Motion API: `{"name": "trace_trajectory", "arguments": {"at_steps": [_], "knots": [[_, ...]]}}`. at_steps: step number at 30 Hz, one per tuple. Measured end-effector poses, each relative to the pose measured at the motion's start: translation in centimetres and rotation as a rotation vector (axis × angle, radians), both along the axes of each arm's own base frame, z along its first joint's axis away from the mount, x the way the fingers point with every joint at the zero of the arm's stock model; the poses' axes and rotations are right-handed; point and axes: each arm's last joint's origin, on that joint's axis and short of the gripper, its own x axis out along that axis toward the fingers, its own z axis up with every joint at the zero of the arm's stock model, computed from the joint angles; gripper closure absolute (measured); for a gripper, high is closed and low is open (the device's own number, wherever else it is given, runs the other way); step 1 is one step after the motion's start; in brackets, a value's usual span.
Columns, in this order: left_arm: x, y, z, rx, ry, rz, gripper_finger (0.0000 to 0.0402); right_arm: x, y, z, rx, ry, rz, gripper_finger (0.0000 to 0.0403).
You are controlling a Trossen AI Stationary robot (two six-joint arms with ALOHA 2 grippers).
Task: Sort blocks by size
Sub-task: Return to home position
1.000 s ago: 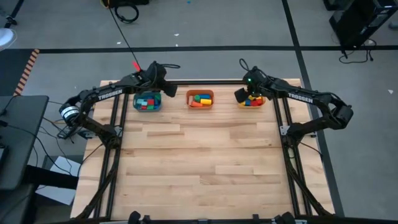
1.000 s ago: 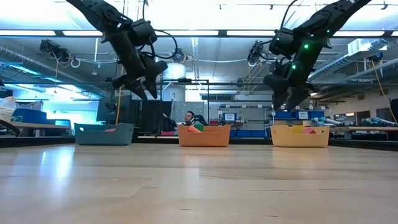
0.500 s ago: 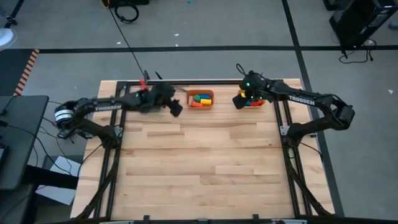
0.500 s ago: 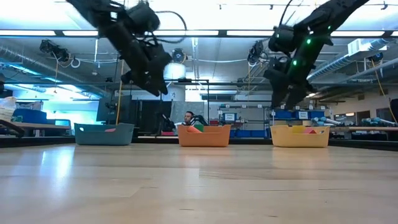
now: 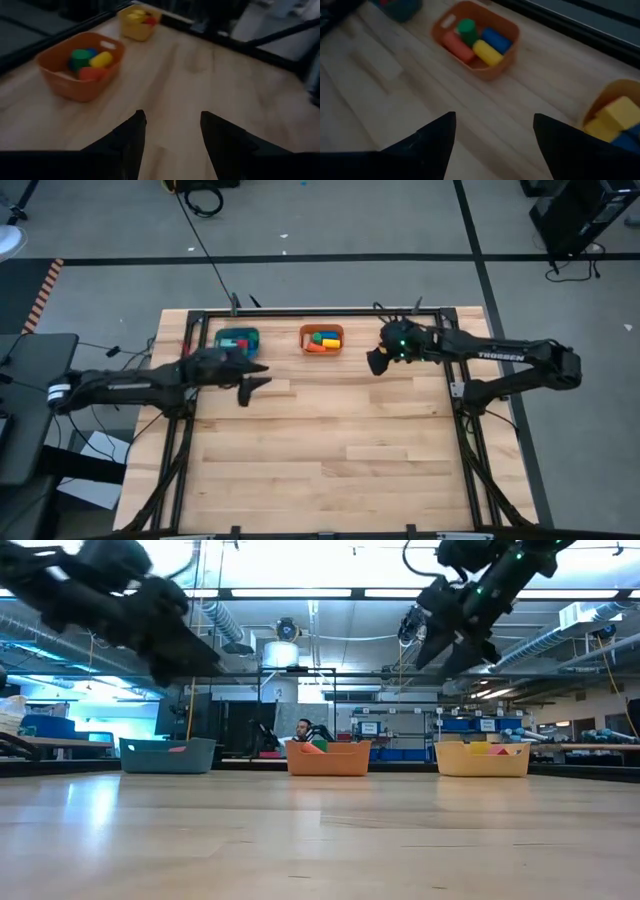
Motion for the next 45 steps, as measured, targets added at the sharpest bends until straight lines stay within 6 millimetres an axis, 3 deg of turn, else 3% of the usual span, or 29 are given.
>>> {"name": "trace_trajectory", "arguments": {"at_steps": [7,15,22,29,35,40,45], "knots": [[-2.9,-2.2,-1.4,0.011,-0.123,-0.082,0.0204,0.8,1.4,0.3,0.029,-0.078,-0.009,0.0121],[-5.0,-3.3,-3.5,0.004,-0.201,-0.147,0.0204,1.2,2.3,0.5,0.066,-0.129,-0.014,0.0117],[-6.3,-3.9,-3.0,0.027,-0.319,-0.221,0.0204,1.3,2.8,0.5,0.106,-0.150,-0.037,0.0121],[-6.4,-4.3,-2.7,0.017,-0.337,-0.311,0.0204,1.4,3.2,0.6,0.132,-0.168,-0.039,0.0117],[-6.5,-4.5,-1.2,0.105,-0.480,-0.344,0.0204,1.5,3.7,0.6,0.176,-0.168,0.024,0.0121],[-6.2,-4.5,-2.9,0.098,-0.373,-0.321,0.0204,1.6,4.0,0.5,0.196,-0.168,0.052,0.0122],[-6.2,-4.0,-3.2,0.260,-0.322,-0.197,0.0204,1.6,4.0,0.5,0.175,-0.158,0.073,0.0119]]}}
